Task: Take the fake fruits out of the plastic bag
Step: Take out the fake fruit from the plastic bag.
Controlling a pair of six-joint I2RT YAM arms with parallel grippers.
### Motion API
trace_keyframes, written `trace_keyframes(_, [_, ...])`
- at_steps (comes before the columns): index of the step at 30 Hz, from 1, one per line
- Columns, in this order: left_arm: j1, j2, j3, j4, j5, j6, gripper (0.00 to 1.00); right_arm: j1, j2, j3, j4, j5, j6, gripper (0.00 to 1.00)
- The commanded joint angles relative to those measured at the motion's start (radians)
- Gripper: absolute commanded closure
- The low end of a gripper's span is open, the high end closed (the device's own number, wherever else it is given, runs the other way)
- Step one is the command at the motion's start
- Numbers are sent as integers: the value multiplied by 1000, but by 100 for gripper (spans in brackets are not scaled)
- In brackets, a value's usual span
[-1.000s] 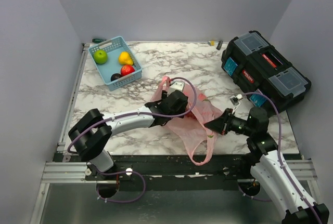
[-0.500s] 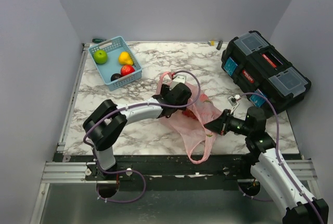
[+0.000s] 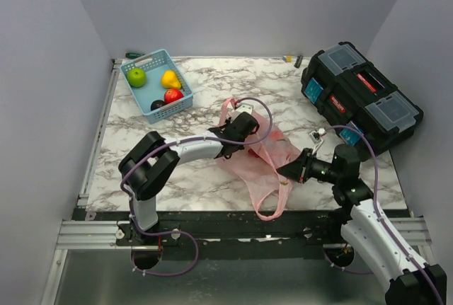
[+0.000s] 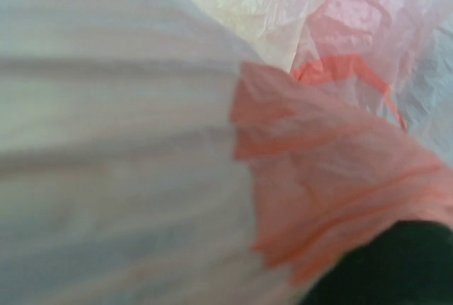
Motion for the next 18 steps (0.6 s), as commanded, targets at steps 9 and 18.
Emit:
trace_keyframes(9, [5,-335,-152,38,424,-38,80,131,342,58,10,264,-28,99])
trace_keyframes(18, [-15,-396,-273,110,564,-64,75,207,317,78,-35,402,-31,99])
